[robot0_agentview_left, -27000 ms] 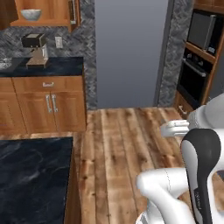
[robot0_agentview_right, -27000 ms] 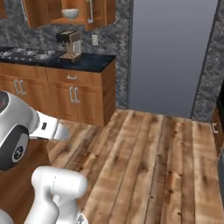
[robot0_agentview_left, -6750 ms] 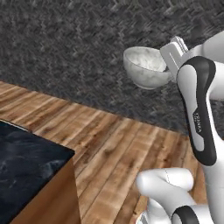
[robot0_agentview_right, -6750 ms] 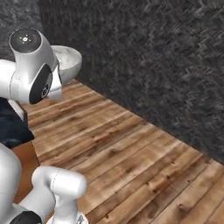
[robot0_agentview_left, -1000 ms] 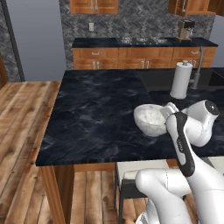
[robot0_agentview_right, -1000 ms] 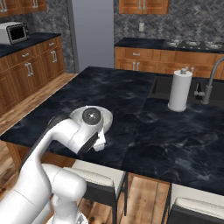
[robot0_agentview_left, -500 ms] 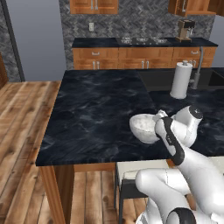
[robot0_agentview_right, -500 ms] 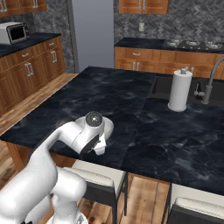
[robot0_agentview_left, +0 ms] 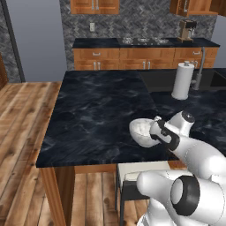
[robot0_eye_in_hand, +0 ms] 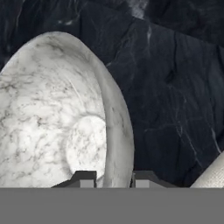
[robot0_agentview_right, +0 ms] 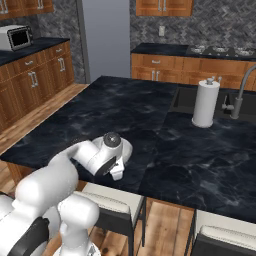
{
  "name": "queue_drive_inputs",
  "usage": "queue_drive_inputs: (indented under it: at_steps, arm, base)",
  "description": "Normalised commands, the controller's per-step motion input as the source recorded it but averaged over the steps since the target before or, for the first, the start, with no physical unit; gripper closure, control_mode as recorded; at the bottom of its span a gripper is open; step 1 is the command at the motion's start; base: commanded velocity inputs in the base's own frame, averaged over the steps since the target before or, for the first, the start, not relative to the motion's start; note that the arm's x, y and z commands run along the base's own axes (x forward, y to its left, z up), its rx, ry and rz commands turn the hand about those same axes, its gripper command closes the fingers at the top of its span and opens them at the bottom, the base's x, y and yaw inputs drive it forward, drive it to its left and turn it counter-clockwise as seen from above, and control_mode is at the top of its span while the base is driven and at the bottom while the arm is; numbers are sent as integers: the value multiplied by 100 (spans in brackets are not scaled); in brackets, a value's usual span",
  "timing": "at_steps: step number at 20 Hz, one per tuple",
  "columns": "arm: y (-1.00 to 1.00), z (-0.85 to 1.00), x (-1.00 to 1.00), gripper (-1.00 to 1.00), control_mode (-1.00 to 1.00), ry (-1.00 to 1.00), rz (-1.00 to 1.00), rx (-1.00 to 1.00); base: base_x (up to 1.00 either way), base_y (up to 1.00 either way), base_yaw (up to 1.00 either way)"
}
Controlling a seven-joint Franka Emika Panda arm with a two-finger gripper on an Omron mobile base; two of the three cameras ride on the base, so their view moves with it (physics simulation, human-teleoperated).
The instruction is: Pick up the bowls from the cabinet and place each bowl in front of a stool on the dining counter.
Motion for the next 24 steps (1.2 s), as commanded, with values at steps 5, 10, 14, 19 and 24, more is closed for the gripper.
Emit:
queue_drive_inputs:
  at_steps: [5, 10, 14, 19, 24]
  arm:
    - [-1, -26, 27, 100, -100, 1, 0, 0]
    - [-3, 28, 2, -100, -100, 0, 0, 0]
    - [-13, 92, -2, -100, -100, 0, 3, 0]
    - [-9, 77, -20, -100, -100, -3, 6, -1]
    - [-1, 47, -86, -100, -100, -7, 11, -1]
  base:
    - [0, 0, 0]
    - [0, 0, 0]
    - [0, 0, 0]
    - [0, 0, 0]
    - [0, 0, 0]
